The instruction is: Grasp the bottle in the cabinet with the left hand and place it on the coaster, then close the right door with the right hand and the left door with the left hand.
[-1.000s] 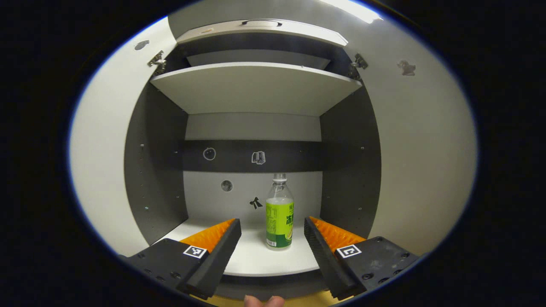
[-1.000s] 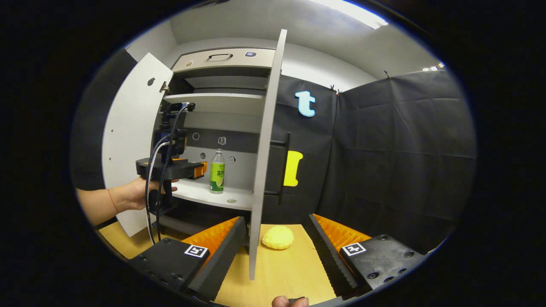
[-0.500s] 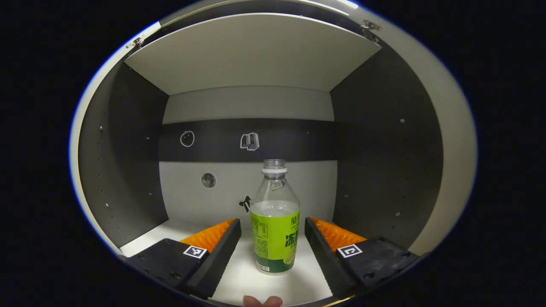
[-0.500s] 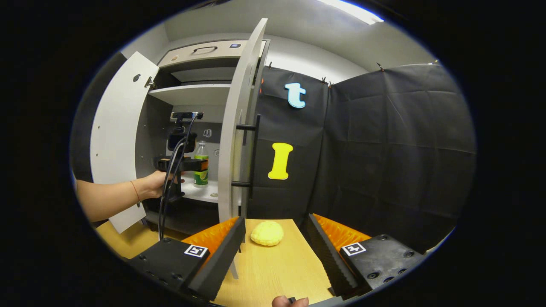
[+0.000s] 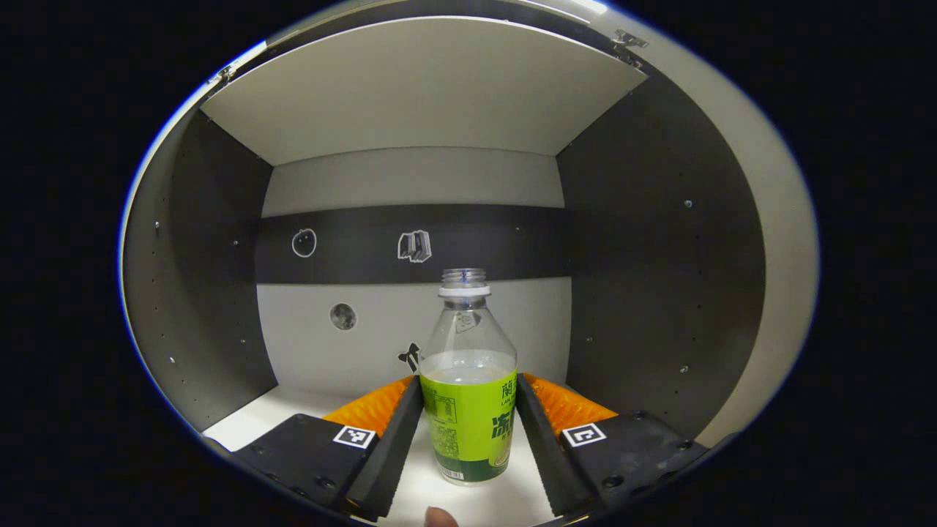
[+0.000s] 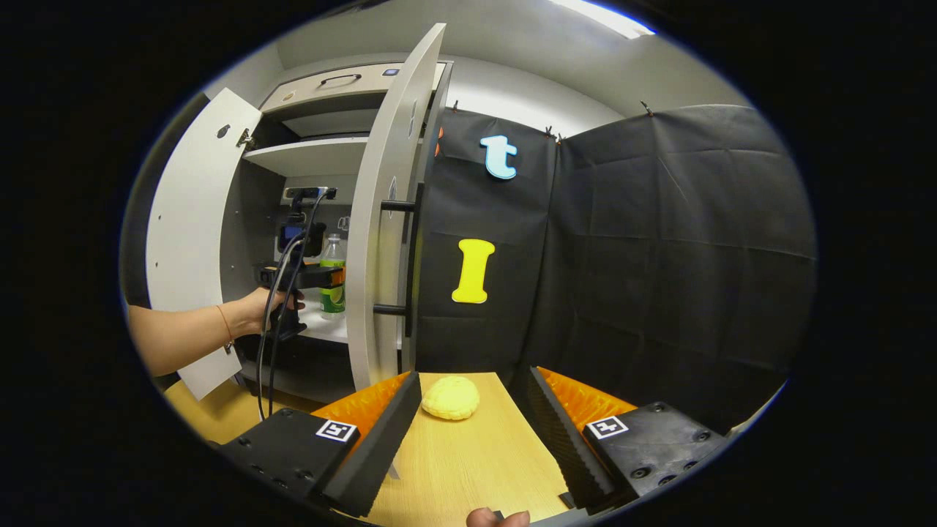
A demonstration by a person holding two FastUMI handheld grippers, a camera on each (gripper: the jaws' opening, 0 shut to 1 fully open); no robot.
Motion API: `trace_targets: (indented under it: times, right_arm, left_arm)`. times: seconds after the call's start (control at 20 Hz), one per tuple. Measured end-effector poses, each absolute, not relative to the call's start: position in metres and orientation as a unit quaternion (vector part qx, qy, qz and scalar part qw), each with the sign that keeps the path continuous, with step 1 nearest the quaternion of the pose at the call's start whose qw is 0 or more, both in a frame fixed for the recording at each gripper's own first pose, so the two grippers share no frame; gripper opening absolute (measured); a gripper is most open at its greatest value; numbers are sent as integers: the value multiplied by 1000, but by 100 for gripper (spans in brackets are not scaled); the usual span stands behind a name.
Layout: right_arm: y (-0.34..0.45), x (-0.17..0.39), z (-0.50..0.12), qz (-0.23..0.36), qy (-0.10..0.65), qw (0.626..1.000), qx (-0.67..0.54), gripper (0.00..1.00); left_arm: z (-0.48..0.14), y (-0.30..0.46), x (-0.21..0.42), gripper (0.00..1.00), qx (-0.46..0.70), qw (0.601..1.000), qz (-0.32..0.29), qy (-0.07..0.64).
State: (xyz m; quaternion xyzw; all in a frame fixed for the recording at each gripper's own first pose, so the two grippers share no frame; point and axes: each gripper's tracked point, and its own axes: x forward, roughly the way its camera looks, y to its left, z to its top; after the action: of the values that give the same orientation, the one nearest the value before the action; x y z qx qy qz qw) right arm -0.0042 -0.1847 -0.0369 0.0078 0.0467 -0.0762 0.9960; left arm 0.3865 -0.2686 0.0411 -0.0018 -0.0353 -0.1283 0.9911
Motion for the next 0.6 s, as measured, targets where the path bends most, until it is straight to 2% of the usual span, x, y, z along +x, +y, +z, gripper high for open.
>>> trace_targets:
  times: [0.3,0.6]
  right_arm:
    - [-162,-16,-26,-61,36,997,11,98]
    - [-137,-34,-22,-48,33,998,6,98]
  left_arm:
    - [74,-245,311,78,-2,986,-152,-63]
    - [61,-206,228,78,-19,986,-156,-61]
